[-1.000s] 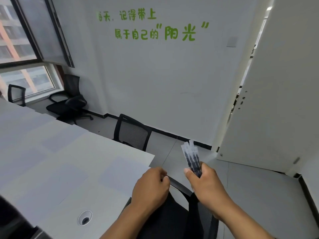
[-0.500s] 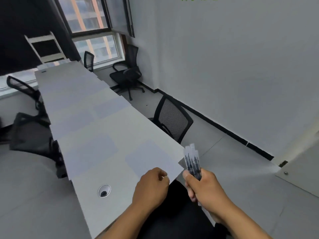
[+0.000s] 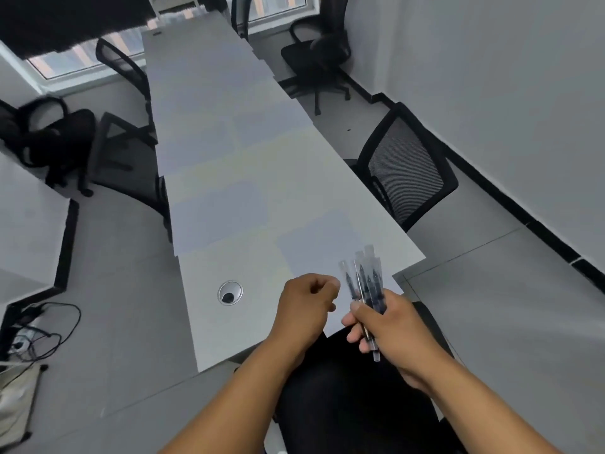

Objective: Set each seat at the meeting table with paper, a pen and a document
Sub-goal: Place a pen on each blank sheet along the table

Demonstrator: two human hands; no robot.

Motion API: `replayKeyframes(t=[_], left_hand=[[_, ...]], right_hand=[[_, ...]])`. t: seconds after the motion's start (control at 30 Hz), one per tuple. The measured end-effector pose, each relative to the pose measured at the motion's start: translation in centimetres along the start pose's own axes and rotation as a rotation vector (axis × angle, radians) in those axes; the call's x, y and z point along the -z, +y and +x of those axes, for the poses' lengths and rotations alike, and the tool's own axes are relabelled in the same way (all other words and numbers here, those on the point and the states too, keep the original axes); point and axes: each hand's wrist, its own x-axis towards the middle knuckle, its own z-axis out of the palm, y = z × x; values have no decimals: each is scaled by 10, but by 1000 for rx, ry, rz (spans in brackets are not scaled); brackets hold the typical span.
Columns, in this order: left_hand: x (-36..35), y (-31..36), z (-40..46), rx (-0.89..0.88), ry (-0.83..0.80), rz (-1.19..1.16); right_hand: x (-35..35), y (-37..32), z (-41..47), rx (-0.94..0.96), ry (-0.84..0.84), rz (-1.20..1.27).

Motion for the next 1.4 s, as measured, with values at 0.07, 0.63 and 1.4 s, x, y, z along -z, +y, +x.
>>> replayKeyframes(t=[0.07,0.63,1.4], left_hand=[[-2,-5,11,5,-1,-29],[-14,-43,112,124,142,-72],[-27,-85,227,171,164,497]], right_hand=[[-1,4,8,-17,-4,-19],[-1,34,67,-94,60,-13],[2,59,78,-157,-12,-59]])
